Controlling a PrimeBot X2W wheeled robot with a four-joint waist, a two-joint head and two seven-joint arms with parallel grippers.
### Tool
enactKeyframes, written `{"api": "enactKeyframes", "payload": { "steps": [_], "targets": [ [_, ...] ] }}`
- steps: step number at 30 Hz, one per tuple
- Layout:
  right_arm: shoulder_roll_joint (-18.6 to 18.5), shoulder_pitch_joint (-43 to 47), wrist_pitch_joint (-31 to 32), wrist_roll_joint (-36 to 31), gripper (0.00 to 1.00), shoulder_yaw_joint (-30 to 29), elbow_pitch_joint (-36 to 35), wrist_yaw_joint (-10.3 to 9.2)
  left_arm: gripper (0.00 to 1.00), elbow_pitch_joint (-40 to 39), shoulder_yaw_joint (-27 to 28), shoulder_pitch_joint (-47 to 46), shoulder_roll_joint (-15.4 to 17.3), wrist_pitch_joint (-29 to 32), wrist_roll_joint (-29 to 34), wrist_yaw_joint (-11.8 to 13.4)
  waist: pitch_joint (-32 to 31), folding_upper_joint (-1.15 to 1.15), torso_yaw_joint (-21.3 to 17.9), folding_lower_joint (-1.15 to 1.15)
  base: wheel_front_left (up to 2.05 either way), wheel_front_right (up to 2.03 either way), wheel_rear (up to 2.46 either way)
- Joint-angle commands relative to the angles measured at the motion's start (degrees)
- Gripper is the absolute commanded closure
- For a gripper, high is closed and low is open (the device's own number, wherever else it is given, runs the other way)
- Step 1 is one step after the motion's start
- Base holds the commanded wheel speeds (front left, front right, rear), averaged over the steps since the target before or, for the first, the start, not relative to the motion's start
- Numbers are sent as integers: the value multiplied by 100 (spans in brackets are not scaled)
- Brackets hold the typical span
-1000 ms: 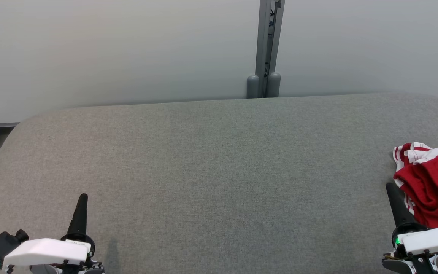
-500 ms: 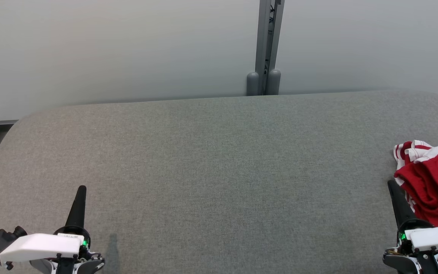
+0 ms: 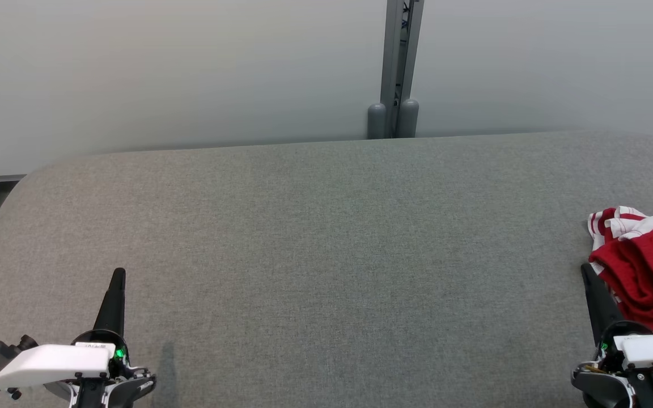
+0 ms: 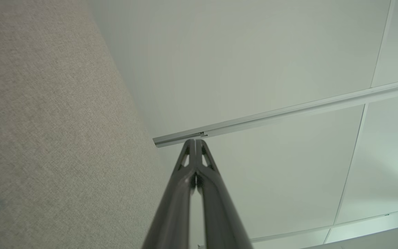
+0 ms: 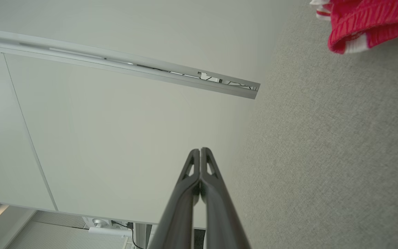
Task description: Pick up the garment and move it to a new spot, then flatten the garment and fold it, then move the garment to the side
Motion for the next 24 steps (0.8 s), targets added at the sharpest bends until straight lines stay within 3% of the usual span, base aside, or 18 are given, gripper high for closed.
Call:
{"api": "enactKeyframes", "payload": {
  "steps": [1, 24],
  "targets": [
    [-34, -103, 30, 123, 100, -34, -10, 4, 100, -5, 66, -129, 11, 47, -92, -50, 6, 0, -1, 0, 0, 0, 0],
    [-32, -209, 138, 1050, 100, -98, 98, 4, 100, 94, 336, -290, -192, 284, -841, -282, 100, 0, -9, 0, 0, 0, 0]
  ]
}}
